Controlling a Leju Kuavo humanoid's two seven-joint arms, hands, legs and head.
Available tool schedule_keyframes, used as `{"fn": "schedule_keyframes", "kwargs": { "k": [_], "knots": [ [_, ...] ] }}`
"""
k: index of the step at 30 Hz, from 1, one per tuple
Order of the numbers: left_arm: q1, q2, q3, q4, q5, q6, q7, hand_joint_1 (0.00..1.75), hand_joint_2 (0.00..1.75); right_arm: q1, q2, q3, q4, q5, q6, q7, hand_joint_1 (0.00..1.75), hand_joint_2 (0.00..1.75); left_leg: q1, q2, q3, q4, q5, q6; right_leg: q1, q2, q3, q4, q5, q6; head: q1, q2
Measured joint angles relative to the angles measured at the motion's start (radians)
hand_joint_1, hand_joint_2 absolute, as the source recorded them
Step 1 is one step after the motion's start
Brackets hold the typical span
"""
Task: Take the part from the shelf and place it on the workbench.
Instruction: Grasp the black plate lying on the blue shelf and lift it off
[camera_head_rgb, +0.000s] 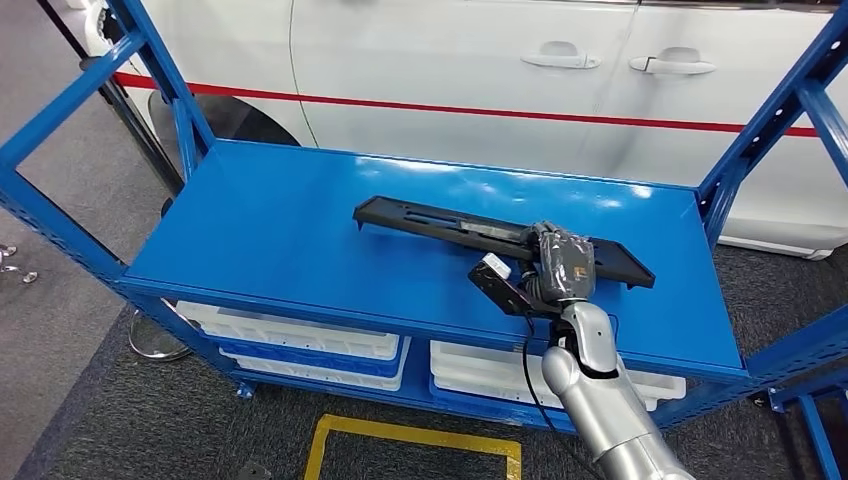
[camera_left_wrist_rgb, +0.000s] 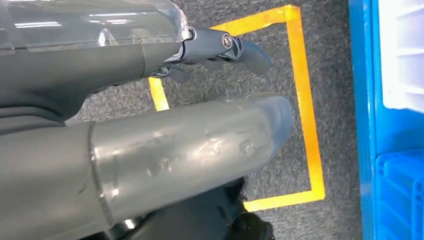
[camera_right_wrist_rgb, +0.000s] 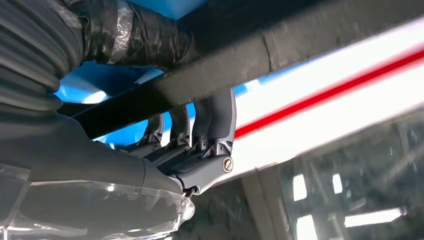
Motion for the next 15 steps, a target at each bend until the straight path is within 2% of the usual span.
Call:
{"fn": "schedule_keyframes", "kwargs": {
  "k": [1, 4, 6, 7, 9, 10, 11, 12, 14, 15],
  "knots": [
    [0.003, 0.0, 0.0, -0.002, 0.004, 0.006, 0.0, 0.0, 0.0, 0.006, -0.001, -0.005, -0.018, 0.002, -0.023, -0.018, 1.75, 1.75, -0.002, -0.001, 0.015, -0.033, 0.008, 0.004, 0.001, 0.001, -0.001, 0.001, 0.0, 0.005, 0.0, 0.0],
    [0.019, 0.0, -0.001, -0.014, 0.016, 0.024, -0.002, 0.0, 0.0, 0.033, -0.002, -0.017, -0.105, 0.031, -0.086, -0.073, 1.75, 1.75, -0.008, -0.001, 0.019, -0.05, 0.01, 0.024, 0.0, 0.003, -0.004, -0.003, 0.002, 0.023, 0.0, 0.0],
    [0.029, -0.002, -0.001, -0.025, 0.024, 0.036, -0.004, 0.0, 0.0, 0.052, -0.002, -0.025, -0.174, 0.049, -0.111, -0.1, 1.75, 1.75, -0.006, 0.0, 0.024, -0.062, 0.016, 0.041, -0.002, 0.003, -0.017, 0.027, -0.021, 0.03, 0.0, 0.0],
    [0.032, -0.003, -0.001, -0.031, 0.027, 0.041, -0.005, 0.0, 0.0, 0.06, -0.002, -0.028, -0.206, 0.055, -0.121, -0.109, 1.75, 1.75, -0.005, 0.001, 0.027, -0.067, 0.019, 0.048, -0.002, 0.002, -0.037, 0.071, -0.047, 0.032, 0.0, 0.0],
    [0.035, -0.005, 0.0, -0.039, 0.031, 0.048, -0.006, 0.0, 0.0, 0.073, -0.001, -0.034, -0.258, 0.061, -0.132, -0.119, 1.75, 1.75, -0.009, 0.002, 0.028, -0.067, 0.017, 0.057, -0.001, 0.002, -0.1, 0.199, -0.107, 0.032, 0.0, 0.0],
    [0.036, -0.006, 0.0, -0.042, 0.031, 0.049, -0.006, 0.0, 0.0, 0.079, 0.0, -0.037, -0.274, 0.062, -0.134, -0.121, 1.75, 1.75, -0.011, 0.001, 0.028, -0.066, 0.016, 0.059, -0.001, 0.002, -0.126, 0.25, -0.121, 0.033, 0.0, 0.0],
    [0.038, -0.008, 0.0, -0.044, 0.031, 0.05, -0.006, 0.0, 0.0, 0.086, 0.0, -0.039, -0.287, 0.062, -0.134, -0.122, 1.75, 1.75, -0.012, 0.0, 0.028, -0.065, 0.015, 0.06, -0.001, 0.002, -0.139, 0.27, -0.117, 0.033, 0.0, 0.0],
    [0.04, -0.009, 0.0, -0.047, 0.031, 0.05, -0.006, 0.0, 0.0, 0.091, 0.0, -0.042, -0.299, 0.063, -0.134, -0.123, 1.75, 1.75, -0.013, 0.0, 0.029, -0.062, 0.013, 0.06, -0.001, 0.002, -0.132, 0.251, -0.095, 0.031, 0.0, 0.0],
    [0.044, -0.012, 0.0, -0.053, 0.035, 0.052, -0.006, 0.0, 0.0, 0.097, 0.0, -0.046, -0.32, 0.066, -0.137, -0.131, 1.75, 1.75, -0.014, -0.002, 0.029, -0.054, 0.006, 0.056, 0.0, 0.001, -0.075, 0.13, -0.029, 0.024, 0.0, 0.0],
    [0.045, -0.014, 0.001, -0.056, 0.04, 0.056, -0.007, 0.0, 0.0, 0.097, 0.0, -0.047, -0.329, 0.068, -0.141, -0.143, 1.75, 1.75, -0.016, -0.002, 0.028, -0.049, 0.002, 0.052, 0.002, 0.001, -0.046, 0.07, -0.007, 0.02, 0.0, 0.0]
  ]
}}
